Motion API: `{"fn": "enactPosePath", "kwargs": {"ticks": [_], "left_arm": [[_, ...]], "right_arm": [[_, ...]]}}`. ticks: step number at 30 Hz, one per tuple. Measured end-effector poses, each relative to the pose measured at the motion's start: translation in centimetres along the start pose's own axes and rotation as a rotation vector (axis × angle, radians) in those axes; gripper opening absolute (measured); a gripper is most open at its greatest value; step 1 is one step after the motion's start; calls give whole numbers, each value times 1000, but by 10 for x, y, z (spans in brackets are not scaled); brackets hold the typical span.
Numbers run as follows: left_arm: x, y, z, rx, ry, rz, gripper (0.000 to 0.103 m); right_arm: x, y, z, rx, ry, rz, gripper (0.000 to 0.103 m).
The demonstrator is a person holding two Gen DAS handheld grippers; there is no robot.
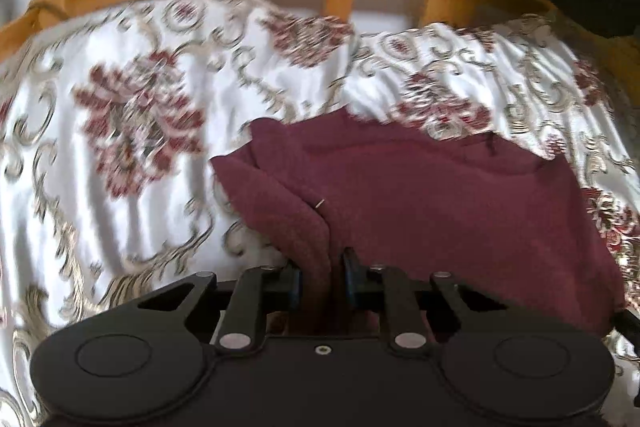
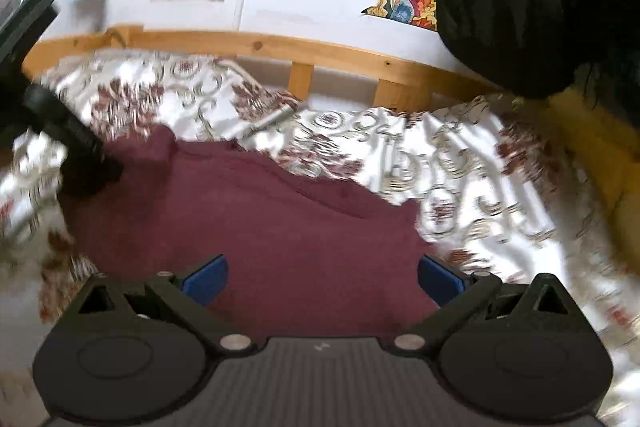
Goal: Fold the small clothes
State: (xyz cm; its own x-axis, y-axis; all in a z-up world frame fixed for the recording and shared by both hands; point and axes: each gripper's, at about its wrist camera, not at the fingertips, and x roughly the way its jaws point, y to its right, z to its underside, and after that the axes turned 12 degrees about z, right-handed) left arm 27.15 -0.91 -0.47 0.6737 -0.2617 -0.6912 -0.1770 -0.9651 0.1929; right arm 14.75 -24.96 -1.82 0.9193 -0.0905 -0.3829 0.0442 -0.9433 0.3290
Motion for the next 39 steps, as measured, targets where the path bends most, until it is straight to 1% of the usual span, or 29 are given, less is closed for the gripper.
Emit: {"fn": "enactPosePath", "kwargs": {"ticks": [2,4,5,7,9,10,11,13,15,19,20,21,22,24,25,26,27,28,30,31,33,35,37,39], "left_arm": [[2,20,-7,30,-18,-10,20],[4,40,-12,65,-32,0,20],[6,50,-14,88,-41,4,20],[11,74,-17,144,-60,11,20],[16,97,-15,189,-74,31,20],[19,107,-13,203,-81,46,19],[21,114,-11,210,-89,60,19],[27,132,-5,226,-102,85,19],[34,146,4,255,-110,86,19],[44,165,16,306,-129,96,20],[44,168,18,312,-128,96,23],[44,170,18,313,-125,97,31],[42,170,19,305,-115,104,35],[36,168,21,282,-96,146,49],[32,168,23,277,-87,164,51],[28,168,24,275,-73,182,56],[23,168,25,274,-55,198,62],[14,166,28,275,-28,223,66],[-2,162,34,283,33,256,83],[-10,160,38,290,64,258,86],[-22,157,46,310,120,238,97],[-29,154,53,332,148,201,102],[-26,151,60,362,146,146,102],[-18,146,64,370,105,91,102]], "right_arm": [[-10,15,5,-30,0,61,103],[-14,28,15,17,-22,123,103],[-15,36,23,77,-46,149,103],[-11,47,39,181,-95,165,103],[3,59,49,237,-172,133,103],[8,64,52,238,-191,127,103],[12,68,54,229,-195,141,103],[18,74,58,201,-184,182,103],[27,78,61,185,-206,221,103],[26,85,69,203,-187,212,103],[26,83,69,190,-183,214,103],[27,82,69,174,-180,216,103],[27,81,69,161,-178,218,103],[31,79,69,148,-179,225,103],[31,78,69,145,-177,228,103],[31,77,69,144,-175,230,103],[31,76,69,144,-173,230,103],[32,76,69,145,-172,231,103],[32,75,69,145,-167,234,103],[33,76,69,143,-166,235,103],[35,74,70,135,-164,239,103],[36,71,71,126,-161,242,103],[37,68,71,117,-160,242,103],[39,63,72,107,-164,237,103]]}}
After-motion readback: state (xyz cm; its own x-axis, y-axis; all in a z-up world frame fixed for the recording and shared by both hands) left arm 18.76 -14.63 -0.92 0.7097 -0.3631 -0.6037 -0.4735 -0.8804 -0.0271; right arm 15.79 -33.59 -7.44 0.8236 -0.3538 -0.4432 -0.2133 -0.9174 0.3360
